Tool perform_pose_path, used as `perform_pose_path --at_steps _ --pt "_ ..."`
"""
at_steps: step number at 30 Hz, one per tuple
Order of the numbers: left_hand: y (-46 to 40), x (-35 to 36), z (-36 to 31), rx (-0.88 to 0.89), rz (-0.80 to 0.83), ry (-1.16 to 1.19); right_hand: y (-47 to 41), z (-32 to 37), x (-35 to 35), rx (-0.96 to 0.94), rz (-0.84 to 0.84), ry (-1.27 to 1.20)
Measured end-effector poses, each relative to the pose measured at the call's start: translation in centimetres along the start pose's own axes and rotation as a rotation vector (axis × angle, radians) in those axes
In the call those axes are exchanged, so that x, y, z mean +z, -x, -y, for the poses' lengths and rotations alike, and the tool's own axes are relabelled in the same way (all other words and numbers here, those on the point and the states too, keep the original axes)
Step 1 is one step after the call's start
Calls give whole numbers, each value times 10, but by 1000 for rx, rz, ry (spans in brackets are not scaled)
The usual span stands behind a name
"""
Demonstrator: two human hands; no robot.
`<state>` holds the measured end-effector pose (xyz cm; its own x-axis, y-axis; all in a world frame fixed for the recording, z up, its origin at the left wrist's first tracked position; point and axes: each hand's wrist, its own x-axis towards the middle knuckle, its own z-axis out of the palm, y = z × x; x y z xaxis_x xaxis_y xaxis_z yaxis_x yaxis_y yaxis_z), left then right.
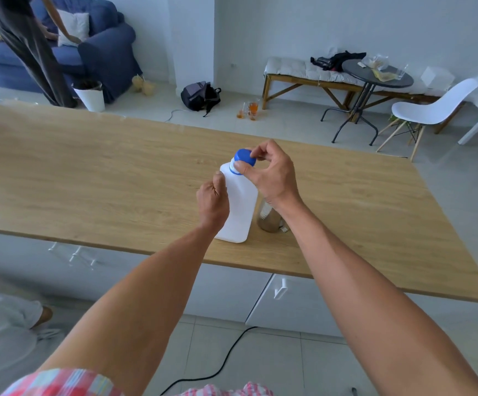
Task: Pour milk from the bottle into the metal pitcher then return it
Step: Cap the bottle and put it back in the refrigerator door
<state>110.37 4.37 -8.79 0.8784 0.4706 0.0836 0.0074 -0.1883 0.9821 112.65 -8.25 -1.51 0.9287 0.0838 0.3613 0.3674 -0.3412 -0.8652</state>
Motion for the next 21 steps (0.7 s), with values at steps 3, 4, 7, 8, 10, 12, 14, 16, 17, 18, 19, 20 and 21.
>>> perform_pose_path --at_steps 3,4,7,8,10,12,14,16,17,18,19,20,21 --pt "-1 -2 2 14 28 1 -3 -1 -4 -10 123 107" --pt "-1 -2 3 17 33 -1 -6 3 -8 -10 183 146" --pt "-1 -3 3 23 35 -7 -24 24 -22 -12 443 364" --pt "0 -3 3 33 39 -9 -32 32 -25 -10 535 454" --pt "0 -2 4 45 43 -20 -48 46 -28 -48 698 649" --pt "-1 -2 6 41 42 -30 -56 56 -23 -106 791 807" --pt "-2 -2 7 37 40 -41 -61 60 -17 -110 803 876" --pt "-2 -2 7 42 32 -44 -64 60 -15 -99 803 895" --pt "-2 -1 6 41 29 -38 -65 60 -14 -98 797 892" --pt "-1 0 7 36 27 -27 -64 61 -14 -94 776 894" --pt "-1 1 8 29 25 -15 -62 61 -12 -94 737 906" --pt "0 2 8 24 18 -7 -59 61 -8 -84 671 934" --pt "1 3 8 21 5 -3 -55 59 -4 -72 589 969"
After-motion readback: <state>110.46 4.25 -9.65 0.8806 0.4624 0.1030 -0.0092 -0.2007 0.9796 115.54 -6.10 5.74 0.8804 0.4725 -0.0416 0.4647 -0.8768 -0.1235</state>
